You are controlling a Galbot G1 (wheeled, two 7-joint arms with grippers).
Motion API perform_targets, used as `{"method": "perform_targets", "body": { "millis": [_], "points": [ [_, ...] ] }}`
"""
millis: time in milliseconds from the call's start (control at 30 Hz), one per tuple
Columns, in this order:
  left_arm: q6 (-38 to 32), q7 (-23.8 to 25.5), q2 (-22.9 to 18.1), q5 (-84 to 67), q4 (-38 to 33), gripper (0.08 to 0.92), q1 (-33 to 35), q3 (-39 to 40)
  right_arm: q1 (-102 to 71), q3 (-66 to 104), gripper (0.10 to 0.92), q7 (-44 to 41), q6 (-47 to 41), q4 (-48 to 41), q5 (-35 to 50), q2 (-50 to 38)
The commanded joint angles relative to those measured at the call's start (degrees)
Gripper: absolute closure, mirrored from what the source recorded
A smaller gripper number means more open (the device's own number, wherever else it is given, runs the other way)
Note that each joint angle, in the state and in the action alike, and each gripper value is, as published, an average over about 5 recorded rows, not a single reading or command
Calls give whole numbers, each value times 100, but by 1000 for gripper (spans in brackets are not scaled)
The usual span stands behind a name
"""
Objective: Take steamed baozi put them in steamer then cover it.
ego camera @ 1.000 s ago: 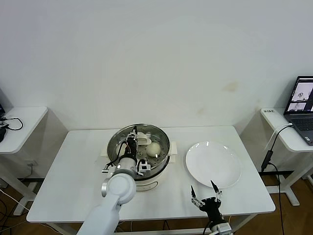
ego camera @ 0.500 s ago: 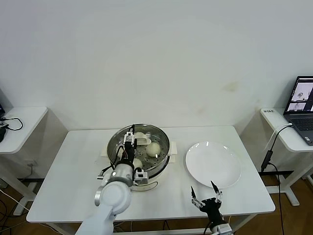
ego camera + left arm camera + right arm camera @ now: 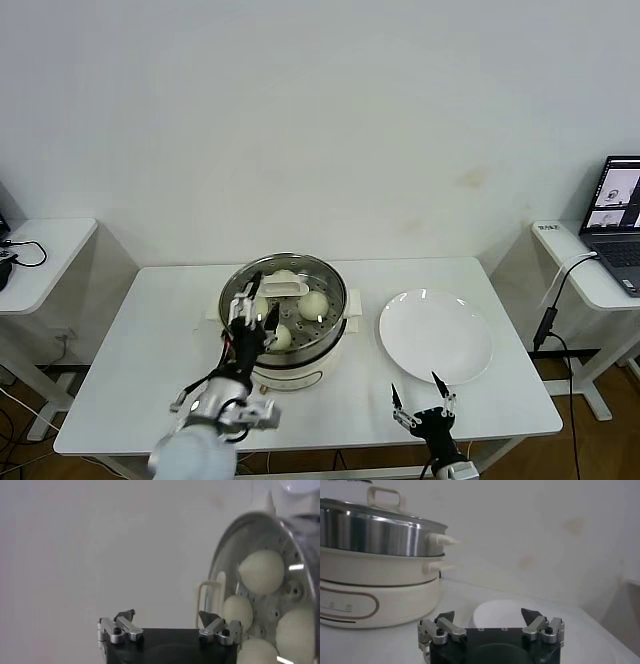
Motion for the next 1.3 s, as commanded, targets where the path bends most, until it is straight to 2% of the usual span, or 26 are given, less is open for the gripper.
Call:
{"method": "perform_targets", "body": {
  "millis": [33, 167, 333, 533, 800, 1300],
  "points": [
    [-1622, -2260, 219, -6671, -414, 177, 2008, -1731, -115, -65, 203, -5, -20, 212, 95, -184],
    [-1737, -2373, 38, -7603, -453, 177, 2594, -1866, -266, -76, 203, -26, -97, 483, 214, -415],
    [-2216, -2547, -181, -7577, -308, 177, 3135, -1805, -473, -61, 202, -29, -250, 768, 454, -800],
    [-2479, -2559, -170, -7498, -198, 177, 3480, -1835, -698, -34, 202, 11, -373, 964, 654, -1007],
    [-2698, -2358, -118, -7451, -40, 177, 3764, -1880, -835, -83, 202, 64, -456, 1064, 609, -1048],
    [-2462, -2250, -112, -7559, 20, 177, 3713, -1866, -725, -371, 203, 115, -967, 1145, 946, -1059]
  ]
}}
